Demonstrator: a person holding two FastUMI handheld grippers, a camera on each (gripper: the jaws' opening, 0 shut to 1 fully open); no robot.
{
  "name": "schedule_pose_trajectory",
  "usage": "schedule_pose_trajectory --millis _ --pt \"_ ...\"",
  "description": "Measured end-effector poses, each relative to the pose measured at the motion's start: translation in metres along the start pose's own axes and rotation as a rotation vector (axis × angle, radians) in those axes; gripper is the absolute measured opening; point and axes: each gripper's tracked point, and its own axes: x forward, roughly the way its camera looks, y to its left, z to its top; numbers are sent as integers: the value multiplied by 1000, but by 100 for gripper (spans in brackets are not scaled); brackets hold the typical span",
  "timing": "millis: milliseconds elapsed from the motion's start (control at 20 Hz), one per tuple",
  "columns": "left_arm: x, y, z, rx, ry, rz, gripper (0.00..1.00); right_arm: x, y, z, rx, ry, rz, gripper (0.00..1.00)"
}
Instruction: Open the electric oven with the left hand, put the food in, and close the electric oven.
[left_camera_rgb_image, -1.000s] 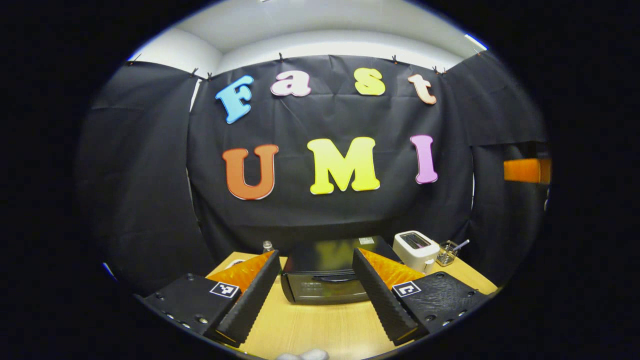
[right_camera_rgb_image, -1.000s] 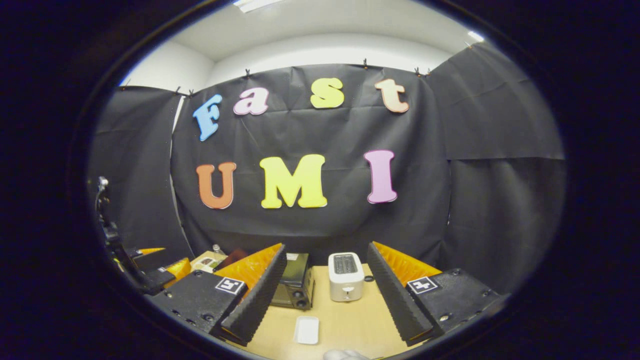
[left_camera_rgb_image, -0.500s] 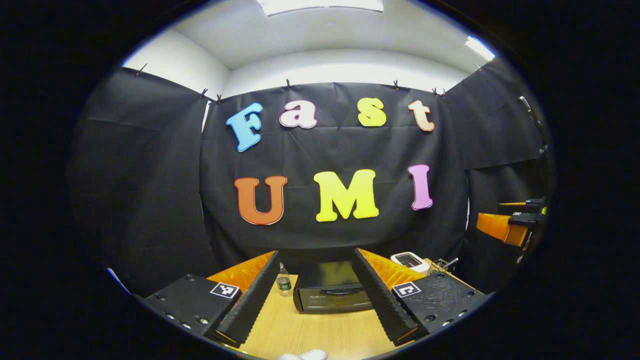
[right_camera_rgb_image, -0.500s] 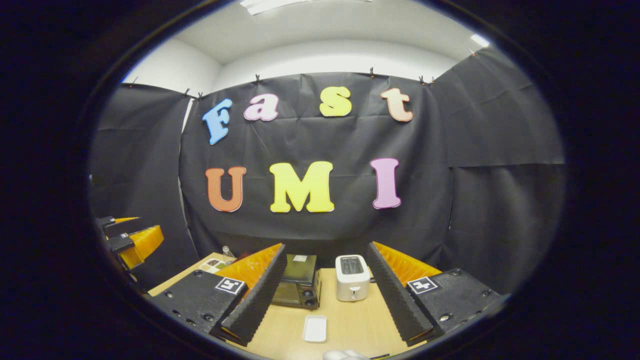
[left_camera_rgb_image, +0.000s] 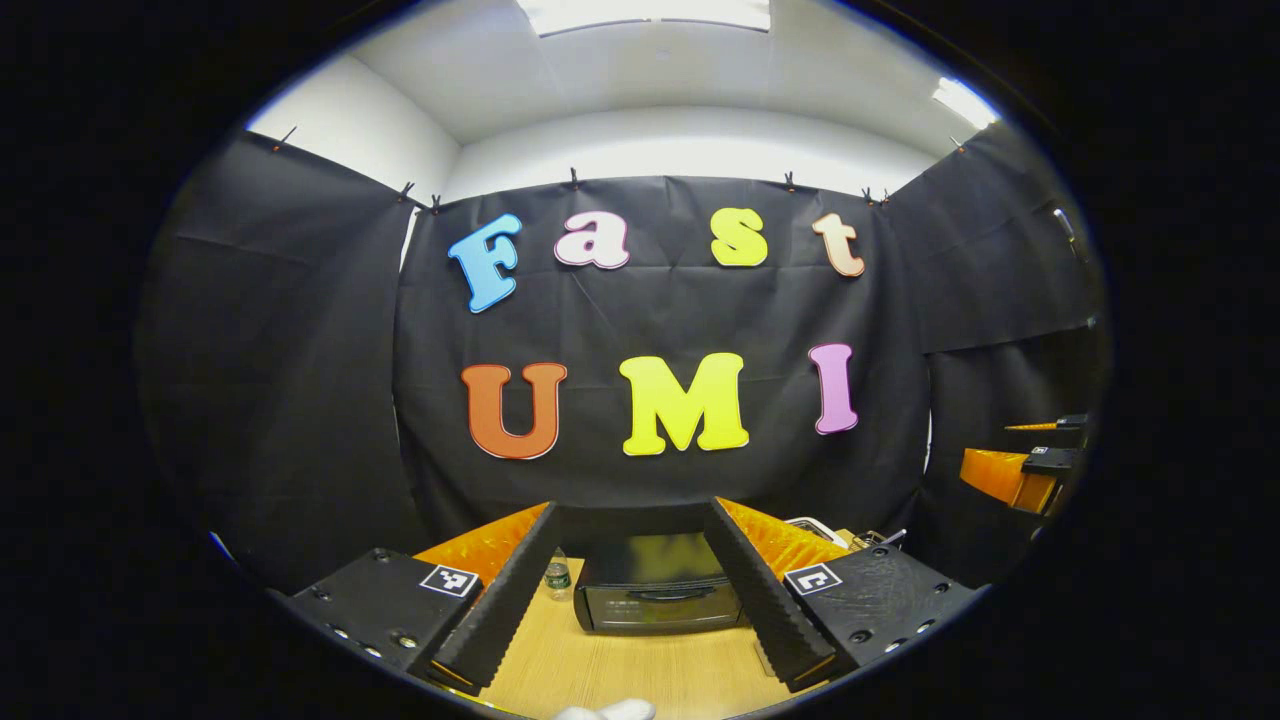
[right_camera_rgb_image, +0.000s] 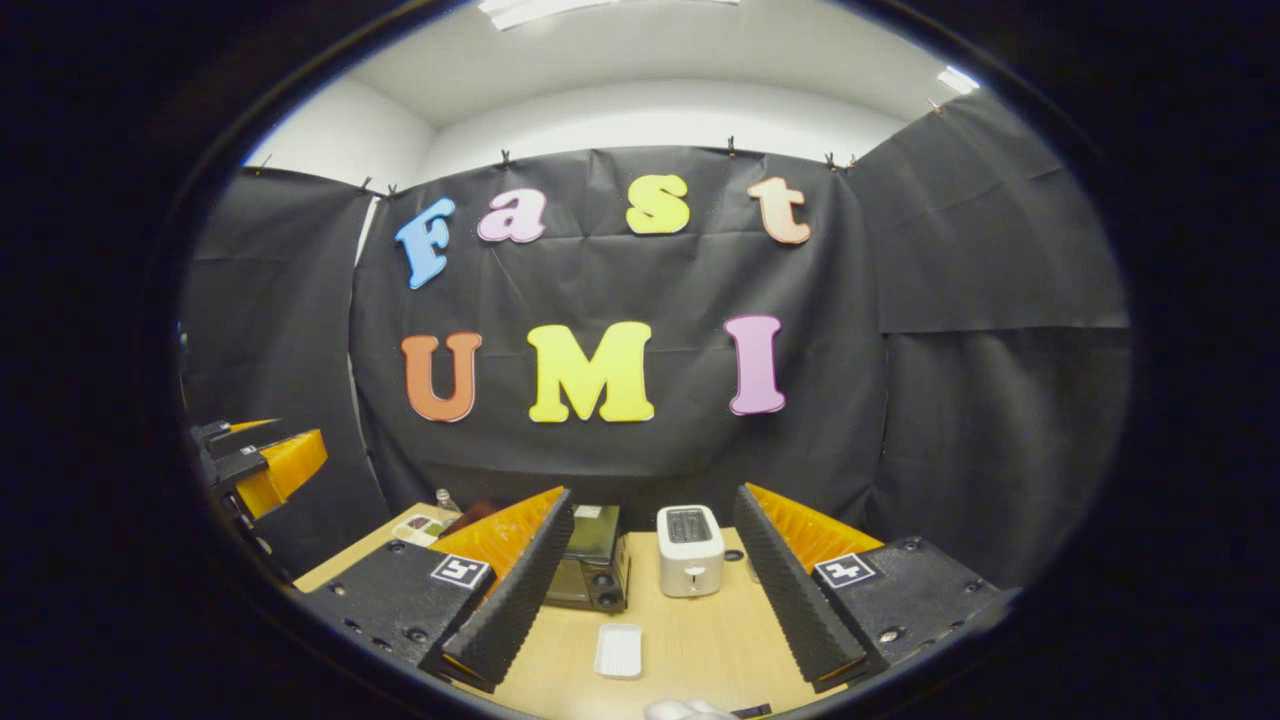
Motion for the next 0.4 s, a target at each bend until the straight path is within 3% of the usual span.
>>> schedule_pose_trajectory --millis 100,150,400 --pt "2 -5 0 4 -2 -6 95 0 -4 2 -2 -5 -6 95" --pt "2 -7 0 8 0 -6 95 1 -6 3 -3 -8 -8 100" --pt "3 -6 2 8 -2 -3 95 4 -2 7 -5 -21 3 95"
